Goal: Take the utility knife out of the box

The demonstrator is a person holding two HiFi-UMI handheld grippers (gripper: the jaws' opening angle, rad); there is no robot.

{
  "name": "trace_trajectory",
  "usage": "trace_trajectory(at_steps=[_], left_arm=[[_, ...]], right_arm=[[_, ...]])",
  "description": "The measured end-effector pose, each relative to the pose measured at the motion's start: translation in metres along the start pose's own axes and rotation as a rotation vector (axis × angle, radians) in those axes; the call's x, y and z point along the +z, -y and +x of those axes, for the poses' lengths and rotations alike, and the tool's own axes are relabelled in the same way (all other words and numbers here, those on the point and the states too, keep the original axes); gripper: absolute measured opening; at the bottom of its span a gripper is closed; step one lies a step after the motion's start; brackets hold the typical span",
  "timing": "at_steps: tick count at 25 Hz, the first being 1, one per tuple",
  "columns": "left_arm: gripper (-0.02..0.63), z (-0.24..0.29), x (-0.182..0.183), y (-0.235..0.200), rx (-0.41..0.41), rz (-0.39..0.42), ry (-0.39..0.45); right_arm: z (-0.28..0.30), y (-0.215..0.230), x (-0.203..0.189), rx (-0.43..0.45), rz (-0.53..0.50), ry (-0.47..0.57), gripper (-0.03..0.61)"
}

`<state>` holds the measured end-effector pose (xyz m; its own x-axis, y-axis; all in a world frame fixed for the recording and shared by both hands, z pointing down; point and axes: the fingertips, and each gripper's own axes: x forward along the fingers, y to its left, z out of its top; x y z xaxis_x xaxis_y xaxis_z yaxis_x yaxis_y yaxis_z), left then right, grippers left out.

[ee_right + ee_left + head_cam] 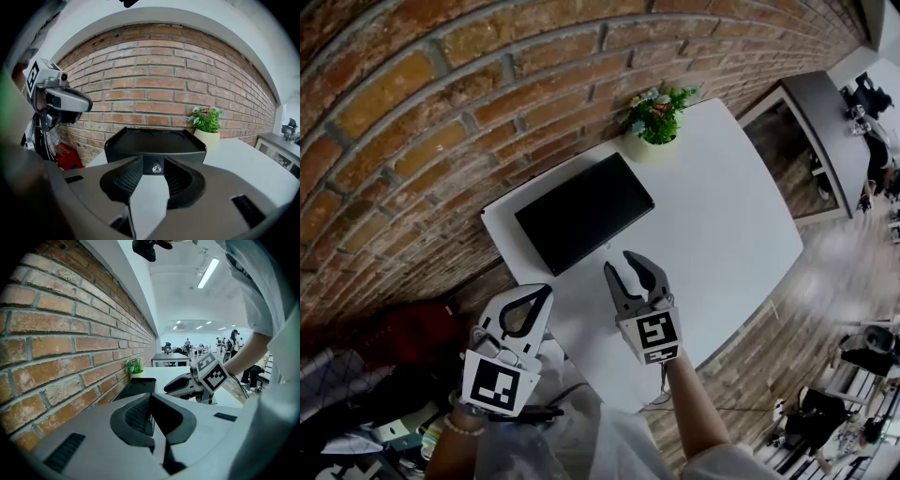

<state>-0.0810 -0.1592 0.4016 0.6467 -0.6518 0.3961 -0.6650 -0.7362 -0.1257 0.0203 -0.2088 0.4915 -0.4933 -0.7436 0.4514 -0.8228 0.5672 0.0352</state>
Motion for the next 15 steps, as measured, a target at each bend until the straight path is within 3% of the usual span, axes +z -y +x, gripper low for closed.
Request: trace_trajectory(at_steps=[15], left_arm=[[0.018, 0.007, -0.009, -0.002, -0.009, -0.018, -0.023]], right_arm=[[0.044, 0.009, -0.029, 0.033, -0.051, -0.082, 0.124]])
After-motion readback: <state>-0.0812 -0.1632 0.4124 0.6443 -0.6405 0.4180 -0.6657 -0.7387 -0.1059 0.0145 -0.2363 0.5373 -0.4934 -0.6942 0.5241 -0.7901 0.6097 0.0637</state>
